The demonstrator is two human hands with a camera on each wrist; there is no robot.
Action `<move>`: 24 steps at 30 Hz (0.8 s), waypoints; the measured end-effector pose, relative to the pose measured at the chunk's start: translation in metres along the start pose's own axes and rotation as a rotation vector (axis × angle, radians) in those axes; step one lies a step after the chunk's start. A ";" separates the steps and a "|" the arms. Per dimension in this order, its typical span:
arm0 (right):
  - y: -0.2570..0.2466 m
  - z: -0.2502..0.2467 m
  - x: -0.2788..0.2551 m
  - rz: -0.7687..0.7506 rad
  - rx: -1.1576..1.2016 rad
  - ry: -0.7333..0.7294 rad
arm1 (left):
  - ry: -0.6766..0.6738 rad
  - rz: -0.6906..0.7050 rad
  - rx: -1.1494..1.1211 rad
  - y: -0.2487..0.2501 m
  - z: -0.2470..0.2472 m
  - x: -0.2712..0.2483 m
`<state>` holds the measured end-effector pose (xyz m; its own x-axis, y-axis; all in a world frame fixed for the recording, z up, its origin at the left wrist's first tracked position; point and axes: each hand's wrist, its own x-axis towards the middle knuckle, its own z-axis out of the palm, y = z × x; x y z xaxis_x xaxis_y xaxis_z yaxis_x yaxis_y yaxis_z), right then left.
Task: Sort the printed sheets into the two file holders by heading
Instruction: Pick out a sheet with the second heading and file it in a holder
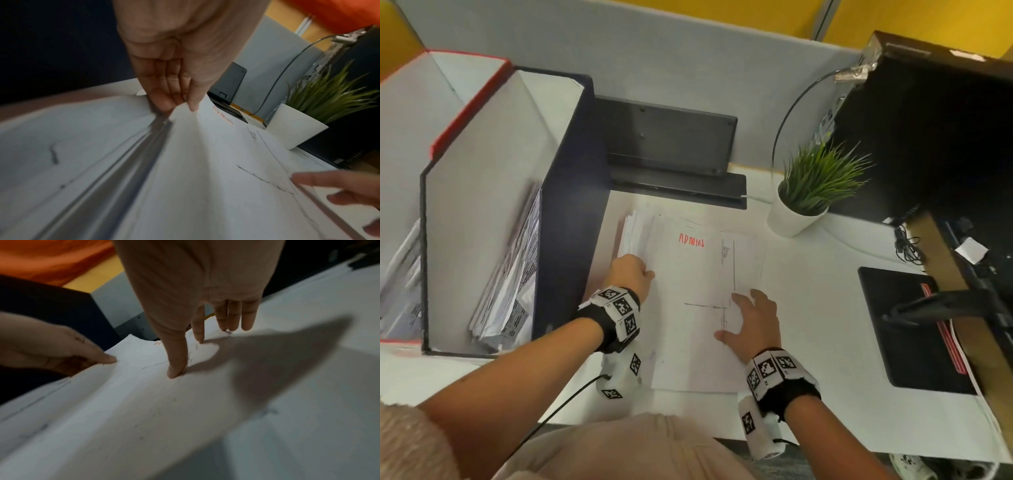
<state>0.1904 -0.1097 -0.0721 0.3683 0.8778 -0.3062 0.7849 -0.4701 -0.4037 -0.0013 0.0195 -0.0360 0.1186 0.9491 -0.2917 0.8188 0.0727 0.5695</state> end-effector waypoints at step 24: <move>0.016 -0.018 0.008 0.200 0.820 0.165 | -0.094 -0.284 -0.656 0.004 -0.019 0.013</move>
<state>0.2156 -0.1084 -0.0654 0.5792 0.7435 -0.3341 0.1131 -0.4793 -0.8703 -0.0072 0.0377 -0.0224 0.0234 0.8379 -0.5453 0.3231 0.5098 0.7973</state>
